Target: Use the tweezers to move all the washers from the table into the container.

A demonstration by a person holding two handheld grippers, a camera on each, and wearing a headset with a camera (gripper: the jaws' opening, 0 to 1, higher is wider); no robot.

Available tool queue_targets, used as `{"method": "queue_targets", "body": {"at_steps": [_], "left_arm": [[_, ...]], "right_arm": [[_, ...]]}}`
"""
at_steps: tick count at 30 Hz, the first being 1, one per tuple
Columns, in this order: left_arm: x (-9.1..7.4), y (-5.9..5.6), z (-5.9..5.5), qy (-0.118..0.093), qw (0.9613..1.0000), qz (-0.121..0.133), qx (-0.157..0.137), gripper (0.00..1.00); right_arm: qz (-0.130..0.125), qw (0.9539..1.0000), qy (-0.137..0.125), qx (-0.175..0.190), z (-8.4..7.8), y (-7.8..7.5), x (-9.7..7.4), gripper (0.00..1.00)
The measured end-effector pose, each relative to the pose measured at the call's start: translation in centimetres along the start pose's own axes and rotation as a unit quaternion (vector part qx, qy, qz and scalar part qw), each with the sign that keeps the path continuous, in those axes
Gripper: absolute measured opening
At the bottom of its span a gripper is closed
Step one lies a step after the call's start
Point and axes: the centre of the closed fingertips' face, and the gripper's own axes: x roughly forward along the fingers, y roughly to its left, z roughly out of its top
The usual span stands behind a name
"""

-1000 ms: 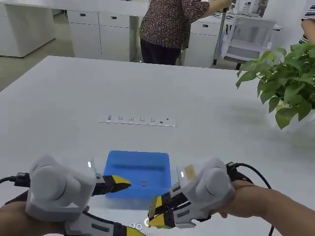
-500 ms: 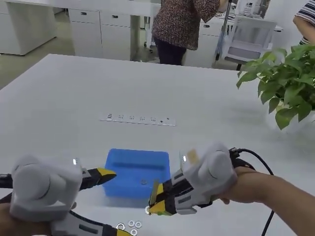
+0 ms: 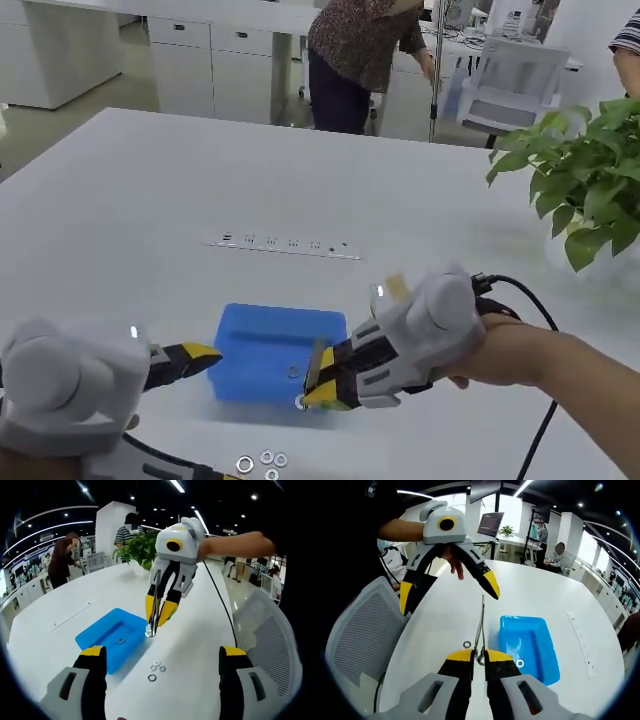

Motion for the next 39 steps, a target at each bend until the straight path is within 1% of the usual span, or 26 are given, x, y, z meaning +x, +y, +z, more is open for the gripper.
{"method": "queue_targets", "body": {"at_steps": [7, 14, 17, 23, 29, 39], "left_arm": [[-0.1, 0.2, 0.0, -0.001, 1.0, 0.002, -0.003, 0.99], [-0.3, 0.4, 0.2, -0.007, 1.0, 0.003, -0.003, 0.99], [-0.3, 0.7, 0.1, -0.006, 1.0, 0.004, -0.005, 0.99], [-0.2, 1.2, 0.1, -0.007, 0.9999, 0.006, -0.006, 0.99], [0.3, 1.9, 0.2, -0.007, 0.9999, 0.005, -0.009, 0.98], [1.5, 3.0, 1.0, -0.013, 0.9999, 0.0, -0.007, 0.95]], "right_arm": [[-0.004, 1.0, -0.002, 0.0, 0.2, -1.2, 0.0, 0.1], [-0.011, 0.9999, -0.002, -0.001, 0.1, -2.5, 0.1, 0.1], [-0.014, 0.9999, -0.002, -0.001, -0.1, -3.0, 0.2, 0.1], [-0.023, 0.9997, 0.001, -0.004, -0.9, -4.1, 0.7, 0.1], [-0.03, 0.9995, 0.005, -0.006, -1.8, -5.1, 1.2, 0.1], [-0.032, 0.9994, 0.013, 0.0, -3.7, -6.1, 2.2, 0.1]]}}
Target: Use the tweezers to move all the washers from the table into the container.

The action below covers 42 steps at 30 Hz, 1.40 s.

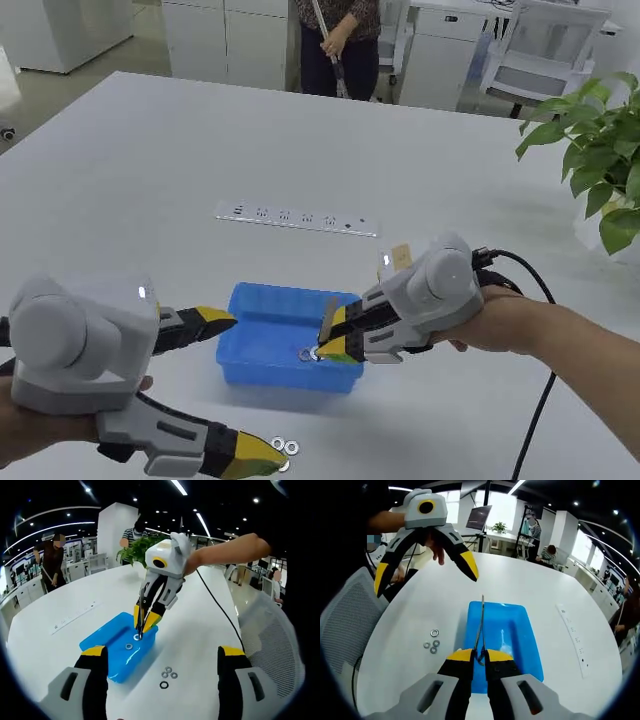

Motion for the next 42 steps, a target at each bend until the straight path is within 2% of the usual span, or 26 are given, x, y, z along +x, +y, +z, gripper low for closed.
{"method": "queue_targets", "body": {"at_steps": [14, 17, 24, 29, 34, 36, 42], "left_arm": [[2.0, 2.0, 1.8, -0.014, 0.9998, -0.002, 0.01, 0.8], [2.5, 2.4, 2.1, -0.014, 0.9998, -0.002, 0.01, 0.75], [3.7, 3.5, 3.0, -0.019, 0.9997, 0.002, 0.017, 0.54], [4.9, 4.6, 3.1, -0.007, 0.9994, 0.006, 0.033, 0.42], [5.6, 5.0, 3.8, -0.011, 0.9991, 0.002, 0.041, 0.36], [5.9, 5.2, 3.9, -0.01, 0.999, 0.001, 0.044, 0.3], [6.3, 5.3, 3.9, -0.006, 0.9985, 0.001, 0.054, 0.25]], "right_arm": [[-0.005, 0.9998, 0.004, 0.019, -1.5, -1.2, 1.2, 0.1], [-0.004, 0.9997, 0.006, 0.023, -1.7, -1.3, 1.4, 0.1], [0.001, 0.9997, 0.008, 0.024, -2.0, -1.3, 1.8, 0.1], [0.004, 0.9997, 0.005, 0.024, -1.9, -1.3, 2.0, 0.1], [0.005, 0.9997, 0.005, 0.022, -1.8, -1.2, 2.0, 0.1], [0.005, 0.9997, 0.005, 0.022, -1.8, -1.1, 1.9, 0.1], [0.007, 0.9998, 0.004, 0.019, -1.6, -0.9, 1.8, 0.09]]}}
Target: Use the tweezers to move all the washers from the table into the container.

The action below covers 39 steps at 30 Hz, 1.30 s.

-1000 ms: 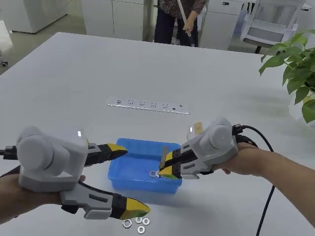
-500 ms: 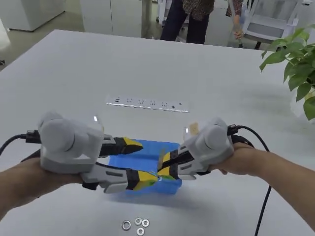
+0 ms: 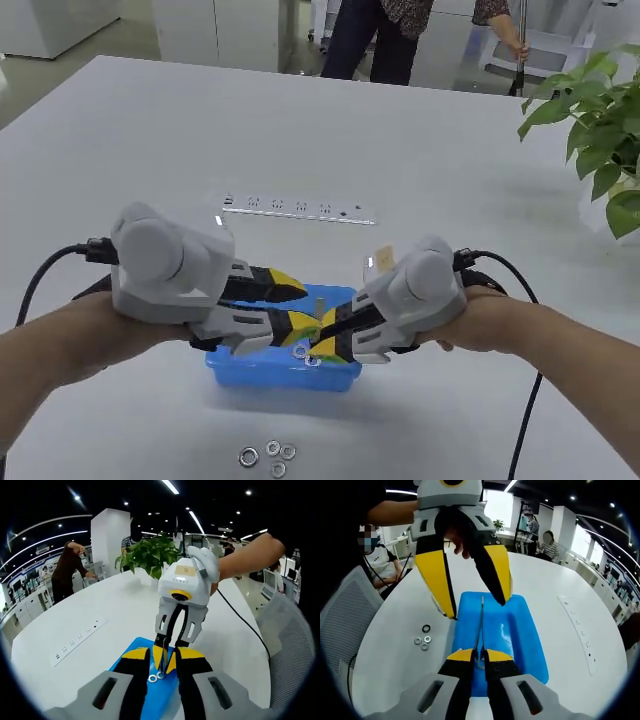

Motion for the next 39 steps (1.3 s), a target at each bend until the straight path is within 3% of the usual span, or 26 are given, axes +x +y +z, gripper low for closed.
{"method": "queue_targets", "body": {"at_steps": [13, 20, 39], "left_arm": [[0.6, -0.1, 0.4, 0.007, 0.9996, -0.011, 0.025, 0.16], [0.7, -0.8, 0.6, 0.014, 0.9988, -0.03, 0.035, 0.08], [0.1, -1.5, 1.6, 0.025, 0.9972, -0.036, 0.061, 0.06]], "right_arm": [[0.002, 0.9999, -0.002, -0.015, 0.7, 0.4, -0.4, 0.09], [-0.001, 0.9998, -0.004, -0.018, 1.0, 0.4, -0.8, 0.09], [-0.017, 0.9996, -0.014, -0.02, 1.9, 0.8, -2.2, 0.16]]}}
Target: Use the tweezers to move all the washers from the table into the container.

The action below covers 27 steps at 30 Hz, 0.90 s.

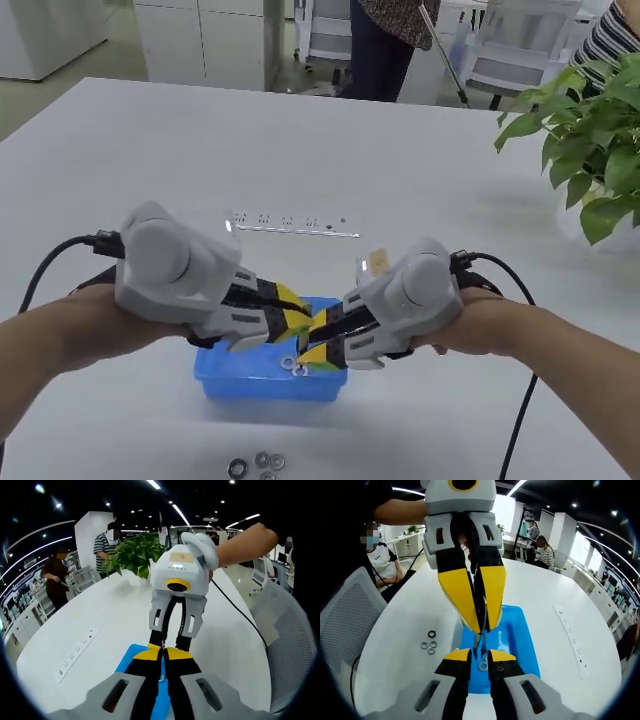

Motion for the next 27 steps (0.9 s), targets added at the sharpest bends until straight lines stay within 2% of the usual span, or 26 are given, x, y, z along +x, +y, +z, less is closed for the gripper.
{"method": "queue_targets", "body": {"at_steps": [11, 16, 18, 27], "left_arm": [[-1.1, -0.8, 1.1, -0.002, 1.0, 0.002, 0.004, 0.06], [-1.7, -1.1, 1.3, -0.001, 1.0, 0.006, 0.003, 0.06], [-1.9, -1.4, 1.4, -0.001, 1.0, 0.006, 0.003, 0.06], [-2.9, -2.5, 1.8, -0.007, 0.9999, 0.006, 0.005, 0.06]], "right_arm": [[-0.014, 0.9999, -0.006, 0.006, 0.7, 0.6, -1.4, 0.23], [-0.02, 0.9996, -0.011, 0.016, 1.1, 1.1, -2.2, 0.28], [-0.026, 0.9991, -0.009, 0.034, 1.1, 1.2, -2.5, 0.33], [-0.04, 0.998, -0.012, 0.048, 1.0, 2.3, -3.6, 0.43]]}}
